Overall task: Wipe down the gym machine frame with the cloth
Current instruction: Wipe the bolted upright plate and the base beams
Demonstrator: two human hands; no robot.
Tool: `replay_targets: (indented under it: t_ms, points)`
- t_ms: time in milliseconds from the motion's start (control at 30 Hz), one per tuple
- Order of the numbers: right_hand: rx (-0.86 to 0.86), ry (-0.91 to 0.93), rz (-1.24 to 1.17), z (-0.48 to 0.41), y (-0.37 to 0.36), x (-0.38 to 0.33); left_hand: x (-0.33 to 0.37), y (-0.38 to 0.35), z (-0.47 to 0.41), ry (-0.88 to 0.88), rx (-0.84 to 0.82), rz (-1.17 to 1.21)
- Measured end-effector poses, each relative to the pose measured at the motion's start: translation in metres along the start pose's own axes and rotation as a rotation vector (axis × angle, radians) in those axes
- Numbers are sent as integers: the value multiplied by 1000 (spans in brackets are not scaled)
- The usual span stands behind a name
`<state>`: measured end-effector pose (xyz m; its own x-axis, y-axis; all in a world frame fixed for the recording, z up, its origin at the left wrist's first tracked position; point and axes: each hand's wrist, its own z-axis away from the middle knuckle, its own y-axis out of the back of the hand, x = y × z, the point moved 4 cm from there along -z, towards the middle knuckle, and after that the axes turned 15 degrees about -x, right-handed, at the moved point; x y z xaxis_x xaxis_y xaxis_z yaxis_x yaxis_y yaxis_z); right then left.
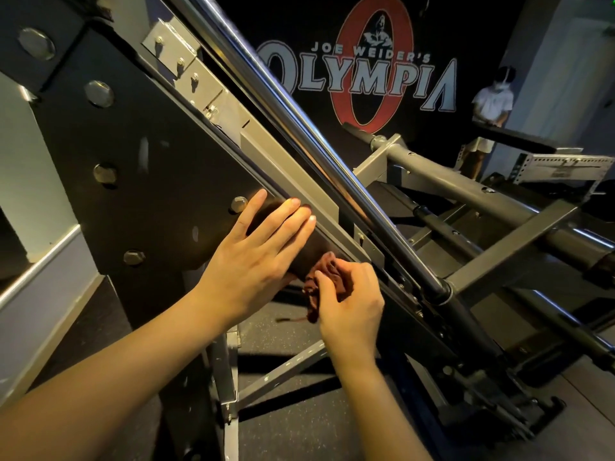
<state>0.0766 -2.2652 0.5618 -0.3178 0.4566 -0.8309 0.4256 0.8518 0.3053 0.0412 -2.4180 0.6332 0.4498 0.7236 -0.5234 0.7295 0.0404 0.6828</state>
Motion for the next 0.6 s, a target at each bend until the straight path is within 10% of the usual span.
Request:
replay_targets:
  t_ms: [200, 433, 600]
  points:
    - [193, -312, -139, 6, 18, 33, -19, 17, 16, 61, 23, -33]
    - [13, 168, -1, -4, -22, -40, -46, 30, 28, 144, -17, -66]
    - [203, -179, -17, 10, 20, 33, -50, 29, 25, 129, 66, -78]
